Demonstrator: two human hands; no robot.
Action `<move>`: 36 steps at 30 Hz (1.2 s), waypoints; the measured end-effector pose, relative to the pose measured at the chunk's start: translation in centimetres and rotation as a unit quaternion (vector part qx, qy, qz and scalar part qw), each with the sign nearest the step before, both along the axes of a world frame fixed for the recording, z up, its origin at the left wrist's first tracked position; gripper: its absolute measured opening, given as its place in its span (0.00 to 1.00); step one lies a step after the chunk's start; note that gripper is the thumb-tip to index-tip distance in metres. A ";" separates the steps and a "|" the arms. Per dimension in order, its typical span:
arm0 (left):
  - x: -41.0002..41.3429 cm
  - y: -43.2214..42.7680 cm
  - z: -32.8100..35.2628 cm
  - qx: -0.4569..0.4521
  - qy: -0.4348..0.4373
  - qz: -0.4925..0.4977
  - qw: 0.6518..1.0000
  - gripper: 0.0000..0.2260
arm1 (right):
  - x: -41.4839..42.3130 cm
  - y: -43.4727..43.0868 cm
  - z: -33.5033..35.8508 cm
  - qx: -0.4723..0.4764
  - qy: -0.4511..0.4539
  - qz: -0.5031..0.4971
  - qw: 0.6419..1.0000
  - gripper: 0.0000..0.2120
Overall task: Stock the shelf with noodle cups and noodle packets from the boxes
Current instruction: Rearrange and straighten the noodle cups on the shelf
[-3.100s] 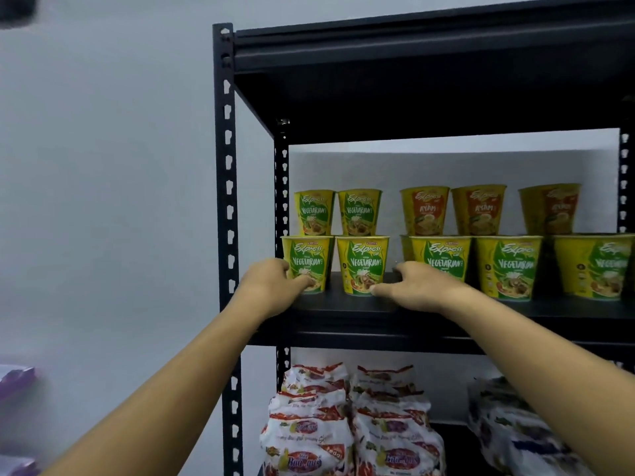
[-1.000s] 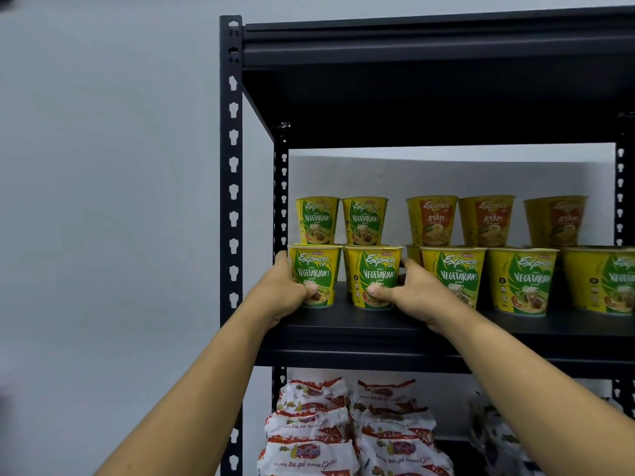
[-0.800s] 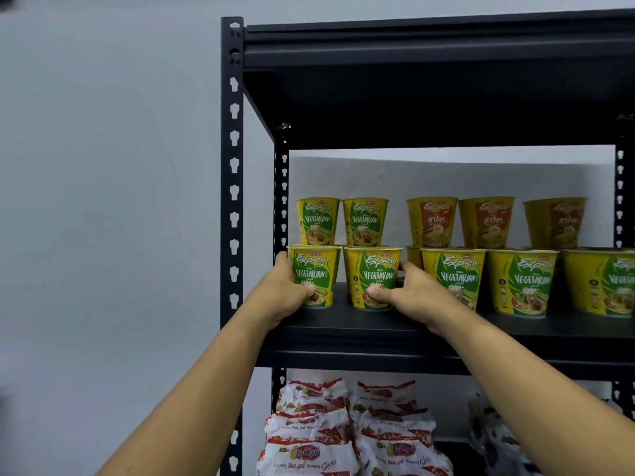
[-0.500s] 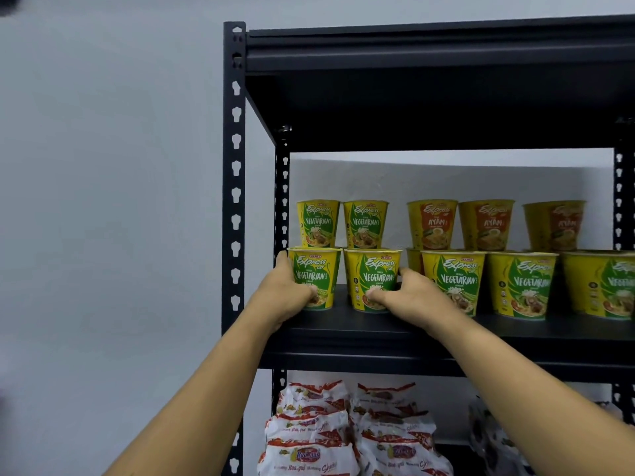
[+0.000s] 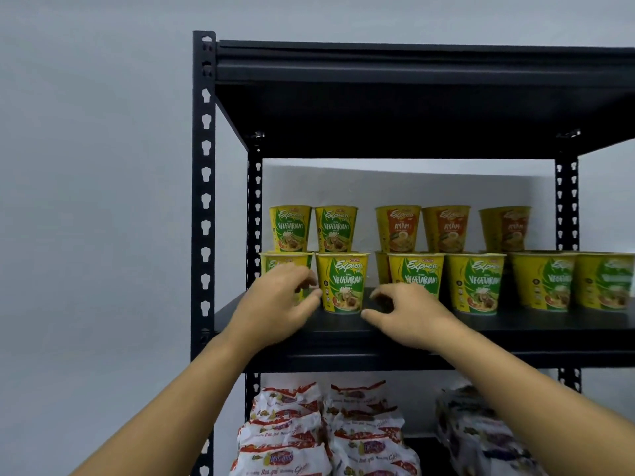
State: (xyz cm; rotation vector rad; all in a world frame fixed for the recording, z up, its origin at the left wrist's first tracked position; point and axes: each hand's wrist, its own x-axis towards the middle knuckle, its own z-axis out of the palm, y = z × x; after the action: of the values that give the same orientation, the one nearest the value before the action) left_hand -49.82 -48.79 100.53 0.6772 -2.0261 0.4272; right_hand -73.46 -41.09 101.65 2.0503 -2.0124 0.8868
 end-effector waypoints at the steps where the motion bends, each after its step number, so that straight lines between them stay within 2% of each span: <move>1: -0.5 0.3 0.1 0.004 -0.036 -0.010 0.999 0.09 | -0.6 0.7 0.0 0.013 0.006 0.008 1.000 0.23; 6: -5.2 2.5 0.6 0.057 -0.135 -0.058 0.988 0.17 | -4.0 3.5 -0.3 0.058 0.036 0.011 0.998 0.20; 9: -8.8 3.1 0.7 0.088 -0.165 -0.056 0.981 0.17 | -6.2 4.7 -0.4 0.065 0.013 0.000 0.998 0.19; 17: -14.8 3.6 1.0 0.198 -0.200 0.007 0.959 0.20 | -13.2 6.5 -0.8 0.053 -0.028 -0.047 0.997 0.19; 21: -15.2 4.4 1.3 0.251 -0.193 0.005 0.949 0.18 | -15.7 6.7 -1.0 0.059 -0.034 -0.047 0.997 0.21; 25: -15.3 4.9 1.7 0.276 -0.150 0.030 0.949 0.17 | -17.3 6.3 -0.6 0.067 -0.020 -0.057 0.996 0.22; 29: -16.6 4.3 2.0 0.284 -0.047 0.074 0.955 0.19 | -19.4 4.9 0.3 0.043 -0.016 -0.094 0.995 0.23; 33: -18.6 4.8 2.6 0.322 0.066 0.082 0.941 0.36 | -20.8 3.5 0.9 0.009 -0.076 -0.075 0.994 0.37; 36: -20.3 4.7 2.9 0.382 0.159 0.035 0.910 0.45 | -20.8 2.9 1.4 0.010 -0.143 -0.009 0.990 0.30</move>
State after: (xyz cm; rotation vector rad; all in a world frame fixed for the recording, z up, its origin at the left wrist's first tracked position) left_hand -70.09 -44.09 103.40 1.2023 -1.8191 -0.4583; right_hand -94.28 -38.15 103.07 2.0089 -2.1796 1.2246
